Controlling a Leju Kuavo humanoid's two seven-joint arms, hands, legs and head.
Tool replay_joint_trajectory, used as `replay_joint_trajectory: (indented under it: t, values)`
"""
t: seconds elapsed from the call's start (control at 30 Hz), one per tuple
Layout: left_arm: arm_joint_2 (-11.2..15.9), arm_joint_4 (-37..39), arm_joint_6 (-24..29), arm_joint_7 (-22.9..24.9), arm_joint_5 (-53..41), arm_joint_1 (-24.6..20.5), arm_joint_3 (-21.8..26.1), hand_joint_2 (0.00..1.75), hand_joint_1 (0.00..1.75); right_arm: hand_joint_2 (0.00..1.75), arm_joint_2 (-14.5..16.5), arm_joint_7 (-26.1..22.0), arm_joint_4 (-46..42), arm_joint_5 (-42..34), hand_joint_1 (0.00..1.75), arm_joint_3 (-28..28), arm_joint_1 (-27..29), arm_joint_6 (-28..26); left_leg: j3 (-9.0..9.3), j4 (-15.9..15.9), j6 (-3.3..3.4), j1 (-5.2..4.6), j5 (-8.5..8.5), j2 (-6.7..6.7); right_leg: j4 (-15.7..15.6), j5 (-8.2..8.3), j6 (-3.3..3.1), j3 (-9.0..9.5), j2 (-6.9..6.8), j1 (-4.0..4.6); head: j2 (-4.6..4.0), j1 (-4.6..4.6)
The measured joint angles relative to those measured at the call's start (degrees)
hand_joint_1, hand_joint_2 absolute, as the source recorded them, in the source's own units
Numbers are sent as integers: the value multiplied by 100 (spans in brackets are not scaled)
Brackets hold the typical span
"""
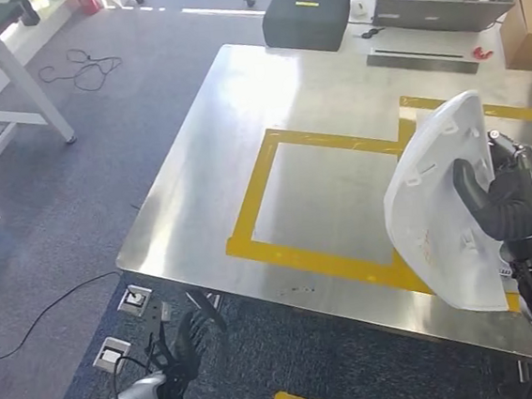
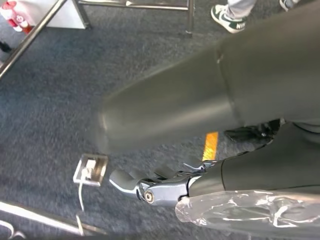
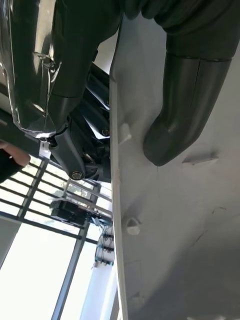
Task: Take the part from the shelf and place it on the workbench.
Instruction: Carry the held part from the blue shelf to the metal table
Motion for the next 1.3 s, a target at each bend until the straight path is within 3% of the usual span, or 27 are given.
replay_joint_trajectory:
  t: [0.07, 0.1, 0.13, 0.2, 0.23, 0.27, 0.33, 0.37, 0.4, 0.43, 0.53, 0.57, 0.63, 0.67, 0.7, 0.73, 0.8, 0.87, 1.0, 1.03, 1.07, 1.13, 1.2, 1.23, 1.3]
  values:
    - [-8, 0, -9, 3, -4, -13, -1, 0, 0, 175, 0, -25, 7, 14, 175, 3, -6, 15, -496, 764, -37, 7, 102, 15, -45, -120, -41, 204, 5, -18, 0, -21]
    - [-10, 2, -13, 5, -2, 3, -2, 0, 0, 175, 0, -30, 12, 20, 175, 6, -4, 25, -817, 1153, -51, 10, 29, 21, -54, -196, -53, 296, 6, -19, 0, -31]
    - [-10, 4, -14, 7, -1, 40, -2, 0, 0, 175, 0, -33, 16, 25, 175, 10, -1, 38, -1115, 1423, -66, 13, -172, 25, -57, -282, -58, 394, 15, -21, 0, -43]
    - [-9, 12, -14, 7, 3, 168, -2, 0, 0, 175, 0, -37, 23, 31, 175, 22, 1, 57, -1521, 1489, -93, 14, -659, 28, -56, -467, -49, 625, 29, -28, 0, -74]
    - [-9, 16, -12, 6, -1, 234, -2, 0, 0, 175, 0, -40, 28, 34, 175, 28, 0, 67, -1617, 1300, -89, 13, -730, 28, -55, -565, -34, 757, 24, -29, 0, -93]
    - [-9, 20, -1, 6, -6, 292, -2, 0, 0, 175, 0, -43, 36, 38, 175, 32, -3, 78, -1650, 984, -71, 8, -558, 27, -55, -667, -18, 887, -1, -27, 0, -107]
    - [-4, 30, 46, 12, -19, 376, -2, 0, 0, 175, 0, -48, 58, 44, 175, 41, -12, 108, -1610, 247, -5, -15, 298, 6, -40, -869, 17, 1044, -81, -12, 0, -114]
    - [-1, 35, 74, 20, -23, 403, -2, 0, 0, 175, 0, -50, 68, 45, 175, 46, -19, 122, -1582, 13, 23, -17, 651, -11, -24, -972, 32, 1071, -125, -1, 0, -113]
    - [4, 40, 94, 29, -26, 423, -2, 0, 0, 175, 0, -51, 77, 48, 175, 50, -28, 138, -1563, -96, 39, -19, 852, -19, -16, -1058, 47, 1080, -163, 7, 0, -108]
    - [8, 43, 106, 33, -28, 440, -2, 0, 0, 175, 0, -54, 81, 51, 175, 54, -46, 152, -1553, -90, 50, -19, 861, -25, -20, -1127, 67, 1106, -188, 12, 0, -101]
    - [-7, 45, 106, -11, -32, 513, -3, 0, 0, 175, 0, -60, 82, 59, 175, 60, -107, 202, -1420, -230, 114, 8, 1118, 21, 139, -1321, 151, 1162, -193, 4, 0, -98]
    - [-17, 46, 105, -21, -32, 531, -3, 0, 0, 175, 0, -60, 87, 60, 175, 63, -118, 219, -1374, -272, 136, 19, 1185, 17, 411, -1474, 184, 1065, -163, -8, 0, -93]
    - [-32, 46, 107, -12, -27, 528, -3, 0, 0, 175, 0, -61, 106, 63, 175, 84, -128, 265, -1344, -274, 156, 20, 1173, -50, 1220, -1860, 241, 602, -110, -58, 0, -67]
    - [-34, 46, 108, 1, -23, 515, -3, 0, 0, 175, 0, -61, 118, 68, 175, 102, -127, 284, -1343, -273, 154, 22, 1166, -93, 1549, -1971, 263, 372, -101, -84, 0, -61]
    - [-33, 46, 110, 13, -19, 501, -2, 0, 0, 175, 0, -61, 128, 75, 175, 125, -125, 303, -1345, -272, 148, 22, 1160, -127, 1682, -1964, 280, 231, -98, -106, 0, -57]
    - [-30, 47, 111, 22, -12, 489, -2, 0, 0, 175, 1, -61, 138, 81, 175, 148, -125, 320, -1345, -268, 137, 24, 1158, -150, 1573, -1834, 290, 214, -99, -123, 0, -57]
    - [-19, 48, 118, 34, 5, 473, -2, 0, 0, 175, 2, -61, 152, 91, 175, 186, -132, 342, -1345, -248, 98, 28, 1160, -168, 822, -1376, 291, 485, -135, -146, 0, -59]
    - [0, 49, 126, 40, 25, 461, -3, 0, 0, 175, 3, -61, 158, 106, 175, 225, -148, 376, -1336, -217, 25, 29, 1157, -181, 236, -1045, 250, 698, -181, -146, 0, -65]
    - [37, 51, 149, 45, 39, 448, -2, 0, 0, 175, 11, 16, 184, 232, 175, 319, -224, 580, -1333, -231, -163, 76, 1168, -163, 121, -869, 64, 693, -166, -90, 0, -66]
    - [39, 51, 152, 44, 39, 440, -2, 0, 0, 175, 16, 54, 199, 279, 175, 352, -239, 634, -1391, -127, -189, 81, 1088, -124, 99, -807, 30, 705, -161, -91, 0, -69]
    - [40, 51, 155, 43, 40, 430, -3, 0, 0, 175, 26, 86, 220, 322, 175, 392, -252, 679, -1504, 114, -207, 83, 923, -78, 79, -744, 5, 714, -157, -96, 0, -78]
    - [42, 51, 157, 40, 40, 403, -2, 0, 0, 175, 52, 131, 291, 382, 175, 480, -276, 741, -1859, 941, -236, 87, 443, 7, 72, -679, -13, 685, -158, -95, 0, -99]
    - [40, 51, 157, 33, 39, 384, -3, 0, 0, 175, 84, 150, 380, 406, 175, 567, -294, 773, -2096, 1576, -261, 89, 180, 29, 75, -660, -8, 649, -163, -92, 0, -114]
    - [39, 51, 157, 26, 38, 381, -3, 0, 0, 175, 96, 155, 421, 410, 175, 602, -301, 778, -2047, 1561, -263, 92, 209, 32, 76, -658, -2, 642, -163, -92, 0, -120]
    - [39, 51, 157, 7, 38, 382, -3, 0, 0, 175, 113, 157, 482, 415, 175, 648, -323, 781, -1620, 881, -249, 101, 481, 28, 79, -667, 19, 647, -156, -94, 0, -134]
